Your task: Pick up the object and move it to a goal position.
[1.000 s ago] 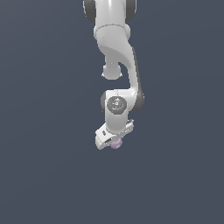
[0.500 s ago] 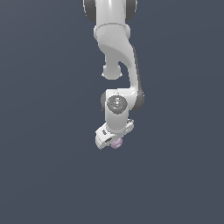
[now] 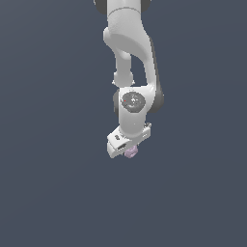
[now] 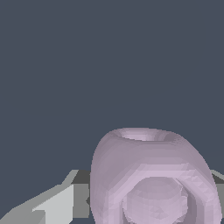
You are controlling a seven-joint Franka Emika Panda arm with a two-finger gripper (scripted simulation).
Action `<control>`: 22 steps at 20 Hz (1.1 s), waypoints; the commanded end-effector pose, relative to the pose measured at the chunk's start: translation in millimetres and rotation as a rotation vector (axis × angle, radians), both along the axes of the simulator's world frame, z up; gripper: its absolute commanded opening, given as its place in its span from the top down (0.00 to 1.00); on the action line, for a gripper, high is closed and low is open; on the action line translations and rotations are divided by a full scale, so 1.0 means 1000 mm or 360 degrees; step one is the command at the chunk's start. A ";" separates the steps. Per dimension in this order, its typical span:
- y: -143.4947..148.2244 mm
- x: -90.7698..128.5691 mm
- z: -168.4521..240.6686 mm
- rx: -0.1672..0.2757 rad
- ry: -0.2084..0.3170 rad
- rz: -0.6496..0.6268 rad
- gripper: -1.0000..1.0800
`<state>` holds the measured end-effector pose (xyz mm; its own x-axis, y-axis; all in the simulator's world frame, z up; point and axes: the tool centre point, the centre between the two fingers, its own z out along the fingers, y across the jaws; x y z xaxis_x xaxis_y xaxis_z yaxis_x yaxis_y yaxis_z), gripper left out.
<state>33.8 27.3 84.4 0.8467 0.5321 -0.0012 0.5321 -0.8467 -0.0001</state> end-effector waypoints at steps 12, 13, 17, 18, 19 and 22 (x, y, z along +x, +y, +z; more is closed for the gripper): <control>0.033 -0.034 0.133 -0.0001 -0.0002 0.0001 1.00; 0.035 -0.037 0.143 -0.0001 -0.0002 0.0001 1.00; 0.044 -0.045 0.180 -0.0001 -0.0002 0.0001 1.00; 0.046 -0.047 0.188 -0.0001 -0.0002 0.0001 1.00; 0.048 -0.048 0.195 -0.0001 -0.0002 0.0001 1.00; 0.053 -0.052 0.215 0.0000 -0.0002 0.0001 1.00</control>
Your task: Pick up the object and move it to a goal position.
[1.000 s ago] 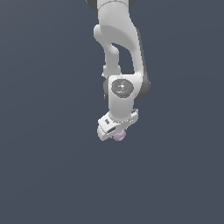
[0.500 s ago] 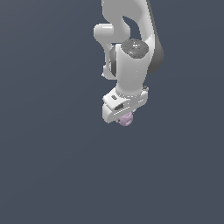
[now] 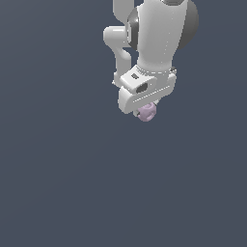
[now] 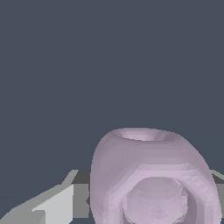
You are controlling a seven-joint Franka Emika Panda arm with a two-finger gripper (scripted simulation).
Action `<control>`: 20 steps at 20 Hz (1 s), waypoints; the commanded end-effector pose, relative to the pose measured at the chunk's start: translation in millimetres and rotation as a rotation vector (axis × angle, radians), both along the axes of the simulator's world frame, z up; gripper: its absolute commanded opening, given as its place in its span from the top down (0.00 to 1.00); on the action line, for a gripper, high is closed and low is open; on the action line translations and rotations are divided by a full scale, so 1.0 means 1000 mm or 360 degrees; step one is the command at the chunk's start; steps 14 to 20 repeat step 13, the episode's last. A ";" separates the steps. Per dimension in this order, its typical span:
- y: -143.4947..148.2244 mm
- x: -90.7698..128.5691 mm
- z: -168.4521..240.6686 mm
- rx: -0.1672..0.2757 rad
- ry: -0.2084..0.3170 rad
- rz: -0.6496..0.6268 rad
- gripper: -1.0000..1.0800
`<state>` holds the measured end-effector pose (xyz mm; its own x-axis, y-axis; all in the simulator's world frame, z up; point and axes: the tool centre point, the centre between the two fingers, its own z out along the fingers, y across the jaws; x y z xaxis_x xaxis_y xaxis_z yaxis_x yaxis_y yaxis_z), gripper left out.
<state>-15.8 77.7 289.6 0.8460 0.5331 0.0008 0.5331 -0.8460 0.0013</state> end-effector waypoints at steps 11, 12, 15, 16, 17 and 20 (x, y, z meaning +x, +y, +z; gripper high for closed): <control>0.008 -0.006 0.033 0.0001 0.0002 -0.0002 1.00; 0.008 -0.005 0.032 0.0001 0.0002 -0.0002 1.00; 0.008 -0.005 0.032 0.0001 0.0002 -0.0002 1.00; 0.008 -0.005 0.032 0.0001 0.0002 -0.0002 1.00; 0.008 -0.005 0.032 0.0001 0.0002 -0.0002 1.00; 0.008 -0.005 0.032 0.0001 0.0002 -0.0002 1.00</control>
